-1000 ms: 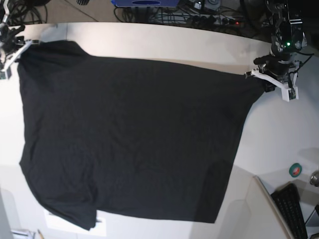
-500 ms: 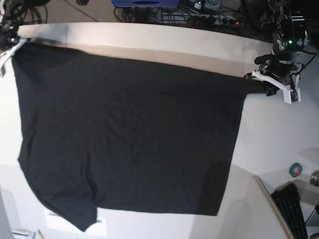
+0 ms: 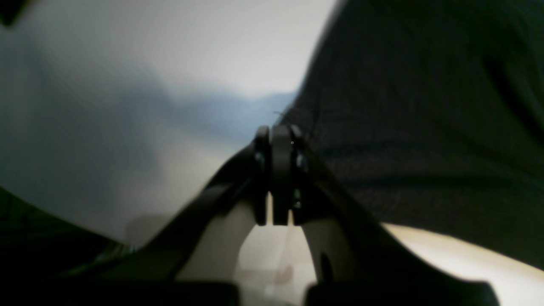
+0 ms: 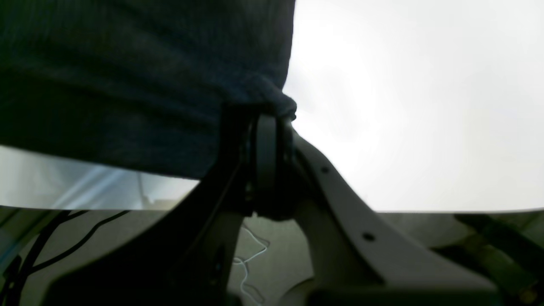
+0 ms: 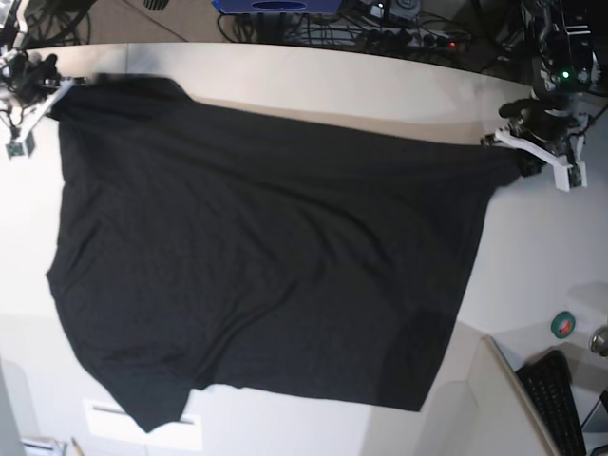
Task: Layout the t-shirt on the table in an organized manner, then fold the t-shirt properly
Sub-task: 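Drag the held shirt edge toward the robot with both grippers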
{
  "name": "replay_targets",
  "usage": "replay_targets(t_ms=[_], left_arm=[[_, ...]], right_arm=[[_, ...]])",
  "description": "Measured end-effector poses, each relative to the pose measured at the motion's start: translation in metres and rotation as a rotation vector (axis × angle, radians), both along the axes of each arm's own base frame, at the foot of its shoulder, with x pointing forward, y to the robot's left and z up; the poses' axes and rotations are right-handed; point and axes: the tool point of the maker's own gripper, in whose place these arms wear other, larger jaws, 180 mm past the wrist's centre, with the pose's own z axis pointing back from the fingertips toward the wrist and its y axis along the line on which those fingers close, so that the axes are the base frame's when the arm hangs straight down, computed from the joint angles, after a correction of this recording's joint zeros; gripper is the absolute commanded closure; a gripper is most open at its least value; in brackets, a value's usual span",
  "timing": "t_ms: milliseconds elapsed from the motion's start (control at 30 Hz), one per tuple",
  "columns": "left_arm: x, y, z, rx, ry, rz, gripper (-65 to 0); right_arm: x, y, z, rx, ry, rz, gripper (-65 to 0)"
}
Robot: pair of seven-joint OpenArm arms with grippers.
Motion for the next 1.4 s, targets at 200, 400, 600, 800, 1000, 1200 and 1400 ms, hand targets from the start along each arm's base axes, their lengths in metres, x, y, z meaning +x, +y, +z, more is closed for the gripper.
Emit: replay_targets(t_ms=[200,400,600,800,1000,1200,1400], left_arm=[[-0.015,0.0,-0.007,-0.003,0.036,0.007,0.0],[-0.023,0.007,-0.007,0.013,0.051,0.015,0.0],[-0.032,0.001,0.001,0.019,0.055,-0.006,0.0],[-0.021,-0.004,0.013,0.023,0.012,-0.018,0.0],[0.011,-0.009,0.018,-0.027,0.035,-0.006,0.0],[0.052,-0.023,0.031,-0.095,-0.004,0.007,0.0],[0.076,-0.044,0.007,-0.14,0.045,-0.047,0.0]], right_arm=[[-0.029,-0.049,0.013,-0.078,0.014,-0.142,0.0],[-0.03,-0.024,0.001,-0.04,0.05,-0.069,0.0],[-0.031,-0.021,-0.003,-0.028,0.059,-0.066,0.0],[-0.022,-0.024,0.001,-0.037,0.038,-0.063,0.0],[0.03,-0.024,0.023,-0.05,-0.091,-0.051,0.0],[0.075,-0.02,0.032,-0.057,-0.14,0.008,0.0],[0.127,-0.006,0.029,0.007,-0.19,0.039,0.0]])
